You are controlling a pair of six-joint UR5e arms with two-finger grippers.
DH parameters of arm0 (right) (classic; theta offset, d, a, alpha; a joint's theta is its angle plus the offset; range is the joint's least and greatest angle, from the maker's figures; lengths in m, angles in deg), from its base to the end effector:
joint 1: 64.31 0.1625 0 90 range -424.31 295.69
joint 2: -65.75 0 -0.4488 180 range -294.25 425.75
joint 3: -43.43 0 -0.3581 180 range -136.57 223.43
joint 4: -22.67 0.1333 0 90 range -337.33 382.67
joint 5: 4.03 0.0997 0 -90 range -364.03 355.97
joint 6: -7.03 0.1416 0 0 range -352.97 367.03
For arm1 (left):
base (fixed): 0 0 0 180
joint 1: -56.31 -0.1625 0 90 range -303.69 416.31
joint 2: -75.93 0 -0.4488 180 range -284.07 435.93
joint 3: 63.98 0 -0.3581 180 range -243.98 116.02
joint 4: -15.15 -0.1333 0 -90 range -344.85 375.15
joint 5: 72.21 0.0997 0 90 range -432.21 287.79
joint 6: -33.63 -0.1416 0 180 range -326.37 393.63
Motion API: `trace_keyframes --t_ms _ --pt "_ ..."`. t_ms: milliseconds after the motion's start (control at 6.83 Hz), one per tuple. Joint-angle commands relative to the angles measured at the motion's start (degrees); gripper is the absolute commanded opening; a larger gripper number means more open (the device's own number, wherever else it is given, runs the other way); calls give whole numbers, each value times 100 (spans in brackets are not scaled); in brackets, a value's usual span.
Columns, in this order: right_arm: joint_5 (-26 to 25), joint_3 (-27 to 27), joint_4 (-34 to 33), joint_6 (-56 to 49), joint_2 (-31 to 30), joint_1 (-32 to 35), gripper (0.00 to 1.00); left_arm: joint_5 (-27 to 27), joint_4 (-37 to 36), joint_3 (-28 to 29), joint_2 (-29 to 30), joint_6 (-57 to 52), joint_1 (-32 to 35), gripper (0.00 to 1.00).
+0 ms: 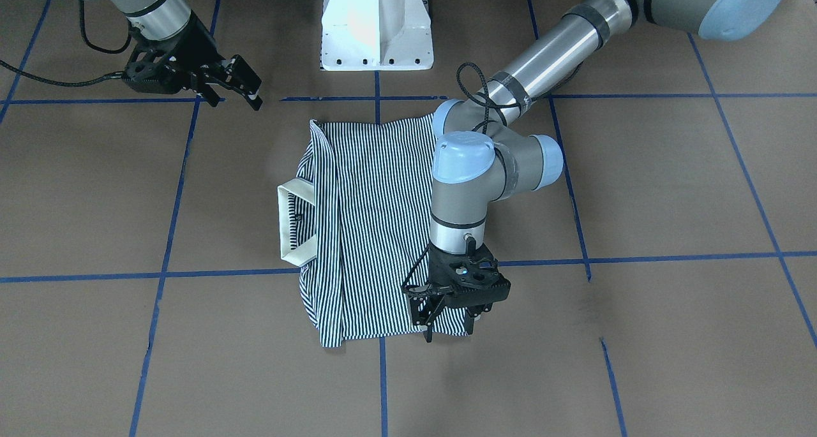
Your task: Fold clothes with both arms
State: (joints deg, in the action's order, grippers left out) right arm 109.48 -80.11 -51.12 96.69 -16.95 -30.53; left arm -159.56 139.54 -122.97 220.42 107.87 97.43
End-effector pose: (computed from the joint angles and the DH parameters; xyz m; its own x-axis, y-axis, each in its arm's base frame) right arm -0.3655 -0.3369 0.3604 0.4535 0.2968 0.8404 -0.2289 0.9501 -0.2120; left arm 0.5609 -0.6753 0.2713 0.5720 -0.1392 -0.8083 0.5518 0.7945 0.2537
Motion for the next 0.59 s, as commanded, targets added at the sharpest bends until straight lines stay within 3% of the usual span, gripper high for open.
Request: trace_keyframes --t_ms 0,293,439 --pt "-92 250 -152 -561 271 -4 100 -1480 -499 -836 -261 -112 351 100" --pt "-563 304 -1227 -1264 725 -370 100 -1733 -2042 -3334 -1313 -120 344 100" --pt "-1028 592 -1991 -1380 1398 -738 100 -1959 -2737 -4226 -1632 -120 317 100"
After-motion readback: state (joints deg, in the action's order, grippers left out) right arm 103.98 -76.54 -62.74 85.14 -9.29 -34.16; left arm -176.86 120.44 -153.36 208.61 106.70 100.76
